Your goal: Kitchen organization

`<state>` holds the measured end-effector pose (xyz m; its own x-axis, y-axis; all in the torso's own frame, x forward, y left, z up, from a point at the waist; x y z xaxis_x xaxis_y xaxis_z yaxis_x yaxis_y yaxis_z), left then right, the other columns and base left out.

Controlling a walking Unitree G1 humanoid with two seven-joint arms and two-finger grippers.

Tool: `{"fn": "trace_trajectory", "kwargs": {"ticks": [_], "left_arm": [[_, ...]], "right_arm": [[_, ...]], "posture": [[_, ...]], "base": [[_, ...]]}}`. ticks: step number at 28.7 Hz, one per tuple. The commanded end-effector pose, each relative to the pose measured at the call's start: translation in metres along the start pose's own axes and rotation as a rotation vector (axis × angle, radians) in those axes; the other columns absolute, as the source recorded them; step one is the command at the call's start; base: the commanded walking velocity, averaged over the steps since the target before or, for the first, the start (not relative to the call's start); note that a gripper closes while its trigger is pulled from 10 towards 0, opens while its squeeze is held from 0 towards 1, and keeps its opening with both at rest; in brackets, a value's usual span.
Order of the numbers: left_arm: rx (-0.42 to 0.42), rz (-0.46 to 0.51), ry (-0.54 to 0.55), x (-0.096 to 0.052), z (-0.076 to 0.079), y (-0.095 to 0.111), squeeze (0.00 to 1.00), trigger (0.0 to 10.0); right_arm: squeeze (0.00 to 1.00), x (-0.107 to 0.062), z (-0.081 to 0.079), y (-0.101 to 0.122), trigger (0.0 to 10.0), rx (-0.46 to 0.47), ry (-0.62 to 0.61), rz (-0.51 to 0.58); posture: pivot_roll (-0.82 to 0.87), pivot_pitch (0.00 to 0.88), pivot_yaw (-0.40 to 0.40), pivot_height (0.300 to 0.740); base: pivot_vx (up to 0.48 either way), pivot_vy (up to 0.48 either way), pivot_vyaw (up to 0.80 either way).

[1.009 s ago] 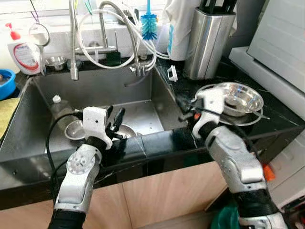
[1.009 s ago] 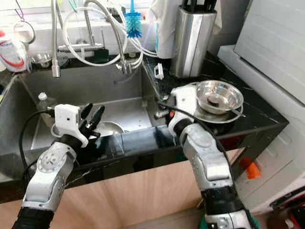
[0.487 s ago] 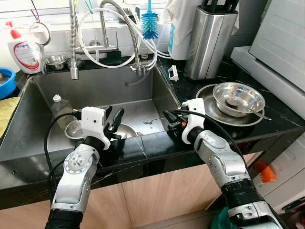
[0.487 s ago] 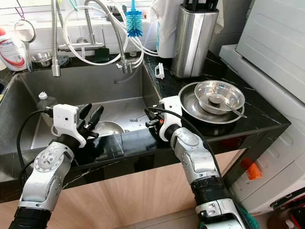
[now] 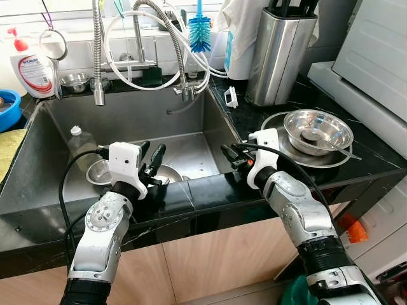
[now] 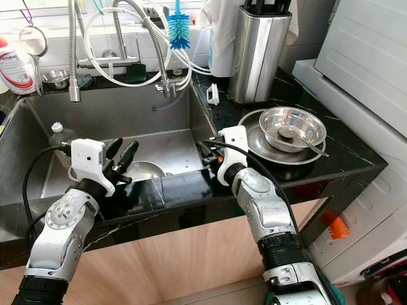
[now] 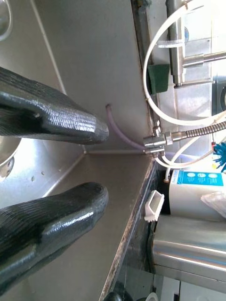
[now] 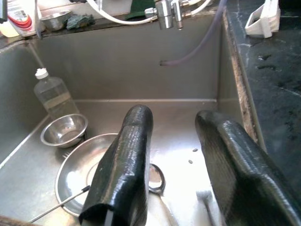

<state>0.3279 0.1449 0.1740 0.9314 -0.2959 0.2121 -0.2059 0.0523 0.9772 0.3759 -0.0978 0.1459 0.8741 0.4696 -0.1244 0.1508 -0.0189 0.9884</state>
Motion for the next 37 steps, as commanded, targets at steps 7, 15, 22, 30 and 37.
{"fn": "trace_trajectory", "kwargs": {"ticks": [7,15,22,30,37], "left_arm": [[0.002,0.018,0.002,0.000,-0.002,0.006,0.00,10.0],[0.000,0.016,0.003,0.001,-0.001,0.005,0.00,10.0],[-0.004,0.015,-0.001,0.002,0.001,0.004,0.00,10.0],[-0.007,0.011,-0.001,0.001,0.002,0.003,0.00,10.0],[-0.003,0.005,0.001,-0.001,0.001,0.002,0.00,10.0]], "right_arm": [[0.00,-0.016,0.005,0.079,10.0,-0.216,-0.154,0.352],[0.00,-0.062,0.005,0.110,10.0,-0.421,-0.391,0.560],[0.00,-0.108,0.023,0.084,10.0,-0.422,-0.614,0.560],[1.00,-0.130,0.034,0.061,10.0,-0.367,-0.690,0.500],[1.00,-0.153,0.063,0.050,10.0,-0.328,-0.743,0.465]], "posture": [[0.07,0.001,-0.018,0.740],[0.06,0.000,-0.018,0.740],[0.05,0.000,-0.015,0.740],[0.05,0.000,-0.016,0.740],[0.05,0.011,-0.015,0.740]], "base": [[0.000,0.000,0.00],[0.000,0.000,0.00],[0.000,0.000,0.00],[0.000,0.000,0.00],[0.000,0.000,0.00]]}}
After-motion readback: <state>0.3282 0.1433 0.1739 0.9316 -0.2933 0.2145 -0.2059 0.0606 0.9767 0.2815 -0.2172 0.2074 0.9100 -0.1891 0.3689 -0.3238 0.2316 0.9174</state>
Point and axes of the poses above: a point about 5 cm out from each wrist's last joint towards the gripper, its own x axis pointing out of the wrist towards the gripper, its own y axis along the axis of the wrist's last joint, z = x × y, the point moved 3 cm from there along x, pointing out of the wrist towards the gripper, and after that the axes turned 3 degrees about -x, right-handed, at the moved point
